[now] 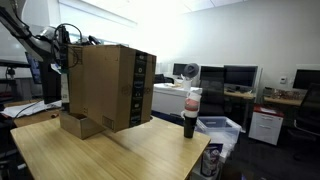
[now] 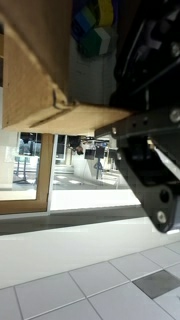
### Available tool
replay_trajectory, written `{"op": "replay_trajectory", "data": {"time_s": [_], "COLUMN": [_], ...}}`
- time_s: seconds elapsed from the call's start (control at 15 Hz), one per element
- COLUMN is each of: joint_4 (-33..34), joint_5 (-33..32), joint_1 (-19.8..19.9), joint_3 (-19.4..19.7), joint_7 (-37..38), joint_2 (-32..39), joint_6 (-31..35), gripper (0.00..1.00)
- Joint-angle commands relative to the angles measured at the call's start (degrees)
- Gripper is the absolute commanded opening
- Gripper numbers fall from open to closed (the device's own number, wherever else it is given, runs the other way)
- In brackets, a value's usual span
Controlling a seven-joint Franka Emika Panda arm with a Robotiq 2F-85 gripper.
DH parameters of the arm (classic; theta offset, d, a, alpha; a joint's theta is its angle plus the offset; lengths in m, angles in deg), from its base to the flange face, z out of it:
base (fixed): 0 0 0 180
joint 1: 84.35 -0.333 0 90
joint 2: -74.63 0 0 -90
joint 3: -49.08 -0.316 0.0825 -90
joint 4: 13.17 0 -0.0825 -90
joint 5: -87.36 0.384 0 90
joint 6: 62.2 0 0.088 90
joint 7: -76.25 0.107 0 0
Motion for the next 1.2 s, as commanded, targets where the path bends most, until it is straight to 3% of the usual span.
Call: {"op": "replay_trajectory", "data": {"time_s": [0.0, 1.13], "joint_4": [1.00, 3.23], "joint_5": [-2.87, -5.59], "joint_1": [-0.80, -2.47], "joint_3": [-0.29, -0.84], "joint_7": [-0.20, -0.52], "joint_2": [0.66, 4.64], "joint_6": [-4.44, -8.96], "gripper": [0.06, 0.06]}}
